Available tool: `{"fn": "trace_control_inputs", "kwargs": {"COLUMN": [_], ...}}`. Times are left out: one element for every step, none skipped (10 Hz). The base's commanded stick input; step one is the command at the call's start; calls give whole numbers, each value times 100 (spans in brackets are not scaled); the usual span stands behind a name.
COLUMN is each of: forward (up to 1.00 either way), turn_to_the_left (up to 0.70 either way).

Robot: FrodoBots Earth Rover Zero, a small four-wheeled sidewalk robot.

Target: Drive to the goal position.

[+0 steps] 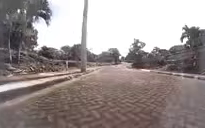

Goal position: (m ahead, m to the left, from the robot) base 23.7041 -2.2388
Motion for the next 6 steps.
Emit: {"fn": "trace_control_inputs", "kwargs": {"forward": [70, 70, 70, 70, 70, 70], "turn_to_the_left": [0, 0, 0, 0, 0, 0]}}
